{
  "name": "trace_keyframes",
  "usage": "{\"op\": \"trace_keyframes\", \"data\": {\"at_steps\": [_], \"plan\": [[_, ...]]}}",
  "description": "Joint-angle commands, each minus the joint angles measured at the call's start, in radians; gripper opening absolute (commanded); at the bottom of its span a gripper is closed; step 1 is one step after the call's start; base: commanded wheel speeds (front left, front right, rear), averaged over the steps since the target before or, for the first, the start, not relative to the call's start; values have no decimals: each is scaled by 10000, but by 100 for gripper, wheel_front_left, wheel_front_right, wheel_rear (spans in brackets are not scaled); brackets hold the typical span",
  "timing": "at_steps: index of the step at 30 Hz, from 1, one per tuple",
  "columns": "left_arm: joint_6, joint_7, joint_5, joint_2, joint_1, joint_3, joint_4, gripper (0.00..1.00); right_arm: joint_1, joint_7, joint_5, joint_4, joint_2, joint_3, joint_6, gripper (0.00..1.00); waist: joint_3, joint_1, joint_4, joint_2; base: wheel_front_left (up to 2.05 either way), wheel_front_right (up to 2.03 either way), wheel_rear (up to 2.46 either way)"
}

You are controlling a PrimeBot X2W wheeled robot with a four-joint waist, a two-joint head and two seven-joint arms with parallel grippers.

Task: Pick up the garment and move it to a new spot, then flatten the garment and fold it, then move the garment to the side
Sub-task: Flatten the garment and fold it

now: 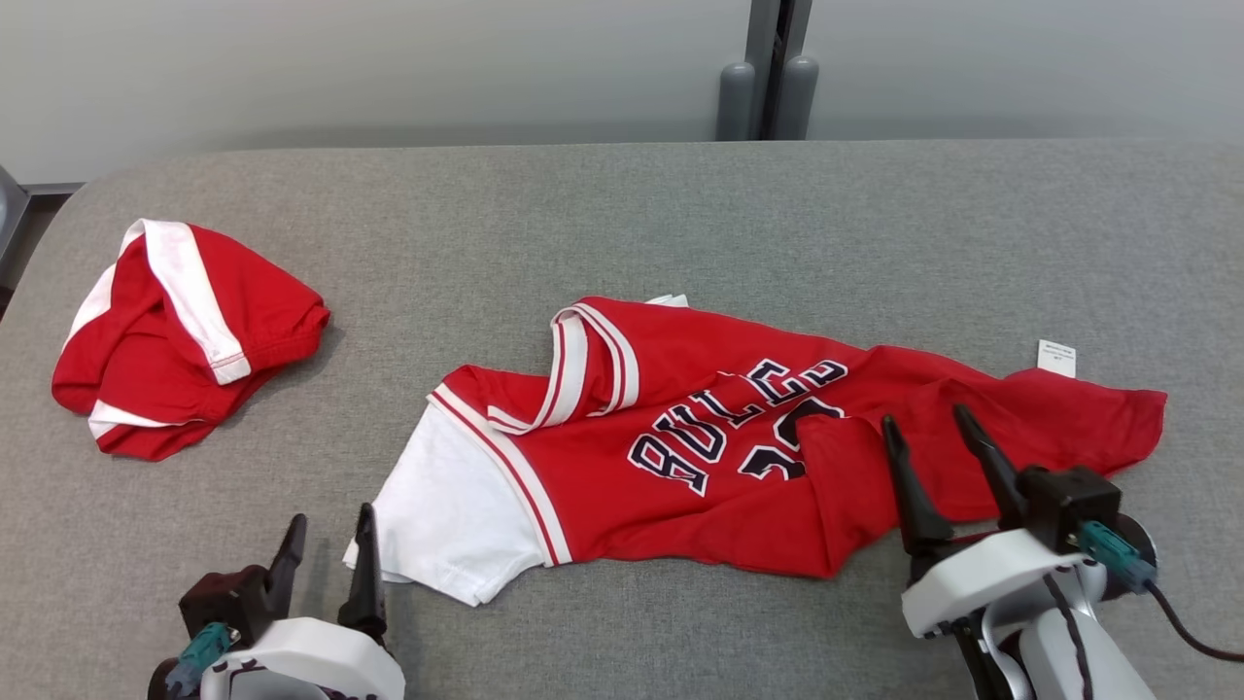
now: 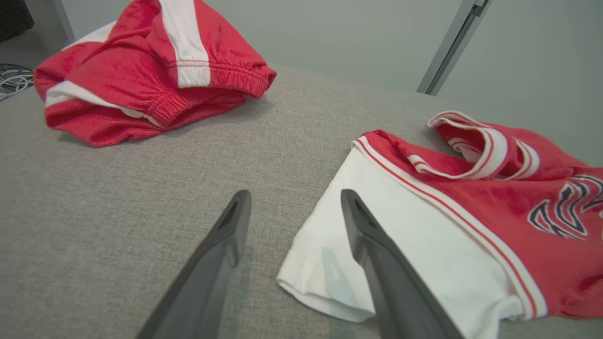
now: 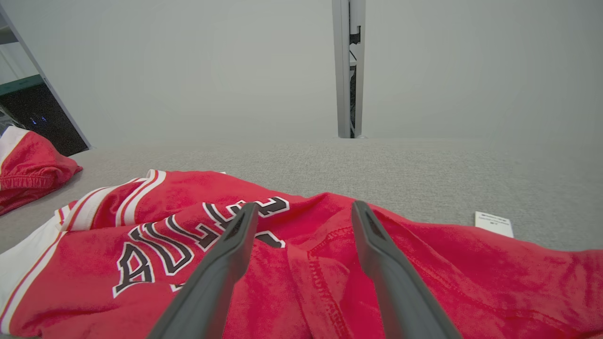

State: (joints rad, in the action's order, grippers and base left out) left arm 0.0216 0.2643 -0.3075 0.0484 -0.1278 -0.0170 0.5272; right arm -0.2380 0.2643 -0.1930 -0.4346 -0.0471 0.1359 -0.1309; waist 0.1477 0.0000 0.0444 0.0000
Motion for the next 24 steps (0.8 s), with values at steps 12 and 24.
{"op": "trace_keyframes", "data": {"at_steps": [12,24], "plan": [[-63,1,-159,40,-166,-547,118,100,-1792,-78,583,-2816,-150,1348,3,100,171,0,411,0,0,0,0],[-33,1,-388,44,-134,-697,170,100,-2759,-701,151,-4643,-225,2565,3,33,244,0,611,0,0,0,0]]}}
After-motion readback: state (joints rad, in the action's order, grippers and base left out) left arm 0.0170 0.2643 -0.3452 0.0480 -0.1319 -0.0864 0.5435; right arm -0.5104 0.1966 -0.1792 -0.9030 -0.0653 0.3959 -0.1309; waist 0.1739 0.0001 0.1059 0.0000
